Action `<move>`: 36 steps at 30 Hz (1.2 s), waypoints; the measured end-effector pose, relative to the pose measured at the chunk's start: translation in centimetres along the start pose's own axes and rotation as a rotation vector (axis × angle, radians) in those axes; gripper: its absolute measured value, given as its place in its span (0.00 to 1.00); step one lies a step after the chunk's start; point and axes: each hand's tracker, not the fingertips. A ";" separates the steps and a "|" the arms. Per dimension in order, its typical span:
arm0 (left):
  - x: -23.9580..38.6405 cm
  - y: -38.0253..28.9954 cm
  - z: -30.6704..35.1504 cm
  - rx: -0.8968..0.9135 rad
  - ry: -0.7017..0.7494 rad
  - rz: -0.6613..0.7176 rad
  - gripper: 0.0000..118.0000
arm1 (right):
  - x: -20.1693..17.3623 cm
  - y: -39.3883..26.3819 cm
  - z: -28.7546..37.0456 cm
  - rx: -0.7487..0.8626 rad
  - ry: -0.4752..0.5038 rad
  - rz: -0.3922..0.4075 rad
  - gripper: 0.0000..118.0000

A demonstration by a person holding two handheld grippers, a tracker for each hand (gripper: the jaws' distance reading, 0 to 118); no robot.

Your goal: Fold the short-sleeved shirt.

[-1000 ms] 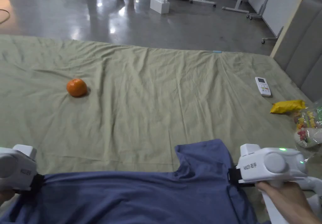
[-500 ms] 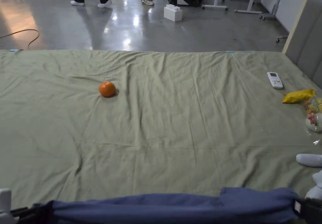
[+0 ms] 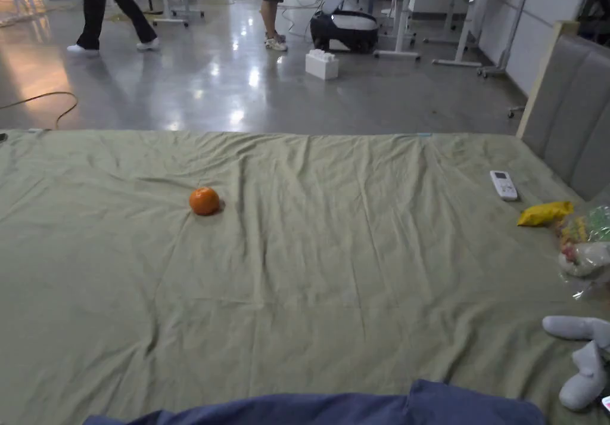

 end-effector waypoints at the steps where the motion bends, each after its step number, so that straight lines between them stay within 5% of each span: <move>1: 0.9 0.0 2.0 0.074 0.077 -0.068 0.85 | -0.6 0.4 1.6 0.049 0.020 -0.001 0.51; 4: 2.9 0.4 8.4 0.312 0.077 -0.194 0.85 | -2.6 1.5 6.2 0.208 0.083 -0.004 0.51; 7: 6.6 2.0 14.5 0.450 0.061 -0.215 0.85 | -6.3 3.3 11.3 0.373 0.148 0.086 0.59; 11: 9.7 2.2 19.3 0.575 0.036 -0.210 0.84 | -10.6 4.0 15.9 0.616 0.149 0.197 0.61; 15: 12.3 0.5 21.4 0.641 0.008 -0.224 0.77 | -14.4 3.2 18.4 0.791 0.044 0.302 0.61; 17: 12.9 0.5 22.1 0.641 0.002 -0.237 0.66 | -15.0 2.5 18.6 0.774 0.080 0.287 0.57; 19: 13.6 0.5 22.6 0.645 0.000 -0.245 0.47 | -15.4 2.2 19.1 0.766 0.113 0.278 0.38; 20: 13.5 0.7 22.7 0.641 -0.008 -0.252 0.35 | -15.6 2.0 19.2 0.771 0.120 0.276 0.25; 21: 13.5 1.1 22.7 0.619 -0.024 -0.247 0.08 | -15.5 1.8 19.2 0.793 0.129 0.285 0.12; 22: 13.5 1.2 22.8 0.592 -0.062 -0.226 0.03 | -15.6 1.7 19.3 0.780 0.134 0.281 0.08; 26: 13.5 1.1 22.8 0.601 -0.083 -0.222 0.01 | -16.0 1.4 19.2 0.742 0.127 0.283 0.00; 36: 10.4 2.9 22.1 0.557 -0.207 -0.078 0.00 | -15.2 1.5 18.5 0.702 0.144 0.231 0.00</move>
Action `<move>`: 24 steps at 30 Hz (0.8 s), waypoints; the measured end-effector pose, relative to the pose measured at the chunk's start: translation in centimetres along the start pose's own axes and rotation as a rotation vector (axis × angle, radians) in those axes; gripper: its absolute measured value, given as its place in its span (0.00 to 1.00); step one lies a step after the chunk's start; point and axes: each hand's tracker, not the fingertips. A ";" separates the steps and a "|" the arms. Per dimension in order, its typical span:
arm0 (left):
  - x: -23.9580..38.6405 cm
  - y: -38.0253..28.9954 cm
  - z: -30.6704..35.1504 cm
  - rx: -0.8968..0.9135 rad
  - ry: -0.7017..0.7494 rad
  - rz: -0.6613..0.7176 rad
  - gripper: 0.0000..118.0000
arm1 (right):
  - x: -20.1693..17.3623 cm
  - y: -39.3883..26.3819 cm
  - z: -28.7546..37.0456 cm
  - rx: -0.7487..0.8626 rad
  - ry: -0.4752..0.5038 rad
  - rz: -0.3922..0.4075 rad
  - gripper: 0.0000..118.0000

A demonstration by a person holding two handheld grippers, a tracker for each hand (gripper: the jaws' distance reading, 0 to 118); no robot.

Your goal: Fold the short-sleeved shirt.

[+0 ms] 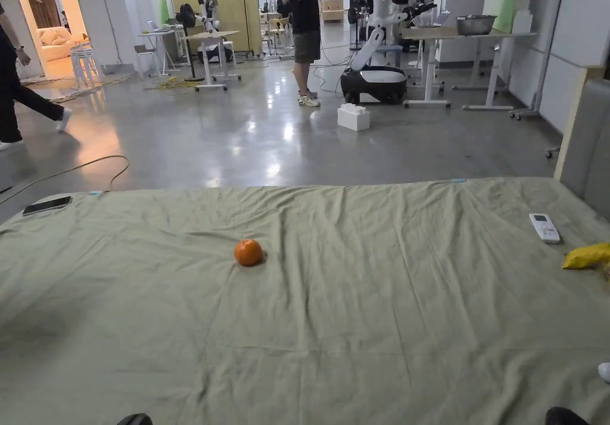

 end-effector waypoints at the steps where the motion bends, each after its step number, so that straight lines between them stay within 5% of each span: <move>1: -0.6 0.0 -0.3 -0.008 -0.007 0.013 0.00 | 0.0 0.0 -0.2 -0.001 0.002 -0.002 0.00; 5: -4.1 -0.5 -2.2 -0.105 -0.080 0.189 0.07 | 0.2 -0.8 -1.0 -0.052 0.021 -0.023 0.00; 9: -8.0 -3.6 -5.9 -0.220 -0.057 0.392 0.92 | 0.2 -1.6 -1.7 -0.094 0.033 -0.017 0.00; 10: -9.8 -5.4 -7.3 -0.267 -0.066 0.450 0.97 | 0.3 -1.8 -2.0 -0.110 0.040 -0.025 0.00; 13: -13.9 -9.7 -11.1 -0.354 -0.072 0.654 0.97 | 0.6 -2.9 -2.9 -0.201 0.053 -0.077 0.00; 16: -18.3 -14.0 -14.8 -0.438 -0.094 0.824 0.97 | 0.7 -3.1 -3.3 -0.211 0.040 -0.043 0.00; 24: -21.7 -21.9 -19.9 -0.643 -0.097 0.987 0.90 | 1.0 -4.0 -5.0 -0.281 0.036 -0.080 0.00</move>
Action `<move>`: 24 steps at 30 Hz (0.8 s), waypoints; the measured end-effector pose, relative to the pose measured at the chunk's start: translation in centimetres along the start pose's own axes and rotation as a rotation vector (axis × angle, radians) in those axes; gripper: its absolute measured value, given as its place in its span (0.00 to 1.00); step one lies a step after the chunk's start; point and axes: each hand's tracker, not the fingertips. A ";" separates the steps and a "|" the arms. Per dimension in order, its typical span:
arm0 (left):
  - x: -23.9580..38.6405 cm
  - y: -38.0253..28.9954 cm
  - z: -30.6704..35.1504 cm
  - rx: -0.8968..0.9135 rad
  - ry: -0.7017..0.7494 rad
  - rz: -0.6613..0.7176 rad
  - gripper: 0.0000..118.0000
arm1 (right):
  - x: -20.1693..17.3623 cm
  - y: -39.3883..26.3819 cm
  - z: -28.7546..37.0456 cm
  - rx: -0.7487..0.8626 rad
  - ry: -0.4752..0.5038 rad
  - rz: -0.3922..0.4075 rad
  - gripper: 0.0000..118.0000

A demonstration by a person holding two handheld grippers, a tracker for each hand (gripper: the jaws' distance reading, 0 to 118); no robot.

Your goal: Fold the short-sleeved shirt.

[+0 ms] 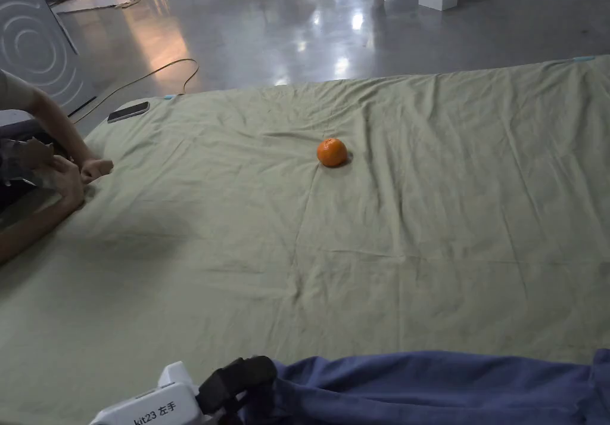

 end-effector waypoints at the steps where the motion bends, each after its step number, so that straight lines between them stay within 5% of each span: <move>1: -0.2 -0.2 0.1 0.004 -0.062 0.003 0.90 | -0.2 0.0 -0.2 -0.006 0.002 0.007 0.00; 4: 2.6 -2.3 -1.4 -0.024 -0.243 0.158 0.84 | -0.6 -0.1 -0.7 -0.018 0.004 0.038 0.00; 7: 3.3 -3.1 -1.4 -0.011 -0.208 0.243 0.44 | -1.3 0.0 -0.7 -0.023 0.009 0.079 0.00; 9: 4.1 -3.9 -2.1 -0.041 -0.102 0.143 0.24 | -1.5 -0.2 -0.6 -0.030 0.004 0.106 0.00; 12: 2.3 -2.6 -1.4 0.022 -0.180 0.246 0.15 | -1.5 -0.4 -0.6 -0.041 -0.008 0.126 0.00; 24: 7.0 0.2 8.2 0.273 -0.164 0.014 0.12 | -0.1 -0.5 0.5 0.007 -0.014 0.070 0.00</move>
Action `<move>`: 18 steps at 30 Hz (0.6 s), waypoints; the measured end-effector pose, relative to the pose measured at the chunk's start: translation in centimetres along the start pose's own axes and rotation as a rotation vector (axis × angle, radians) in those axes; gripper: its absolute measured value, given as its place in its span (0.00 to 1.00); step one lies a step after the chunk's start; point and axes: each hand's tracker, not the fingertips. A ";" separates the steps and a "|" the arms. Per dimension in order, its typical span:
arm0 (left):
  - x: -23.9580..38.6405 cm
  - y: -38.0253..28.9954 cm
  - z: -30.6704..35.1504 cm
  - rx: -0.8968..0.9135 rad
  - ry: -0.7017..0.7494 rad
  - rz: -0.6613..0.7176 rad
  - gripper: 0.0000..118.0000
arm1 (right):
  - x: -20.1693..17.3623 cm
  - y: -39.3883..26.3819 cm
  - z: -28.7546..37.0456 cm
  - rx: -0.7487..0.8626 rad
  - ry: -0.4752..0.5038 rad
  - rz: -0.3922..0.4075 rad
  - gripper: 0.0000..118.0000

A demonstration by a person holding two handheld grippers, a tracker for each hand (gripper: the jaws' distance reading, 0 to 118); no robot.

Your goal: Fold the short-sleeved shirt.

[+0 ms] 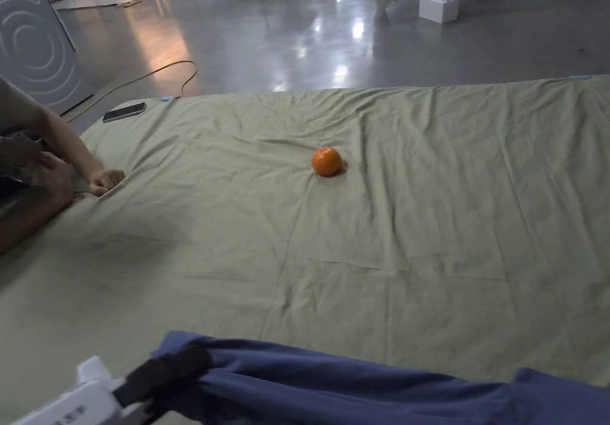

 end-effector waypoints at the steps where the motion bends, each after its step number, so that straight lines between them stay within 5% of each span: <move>1: 0.8 0.7 0.8 0.002 0.050 -0.066 0.12 | 0.2 -0.2 0.0 0.002 0.006 -0.018 0.00; 4: 4.2 0.0 1.4 -0.015 0.192 -0.274 0.12 | 0.9 -0.9 -0.2 -0.001 0.031 -0.094 0.00; 8: 3.6 -0.8 -1.1 -0.090 0.170 -0.488 0.12 | 1.4 -1.2 0.1 0.030 0.038 -0.143 0.00; 18: 11.3 -19.9 -15.2 -0.379 0.224 -0.697 0.12 | 3.0 -2.1 3.4 0.047 -0.024 -0.129 0.00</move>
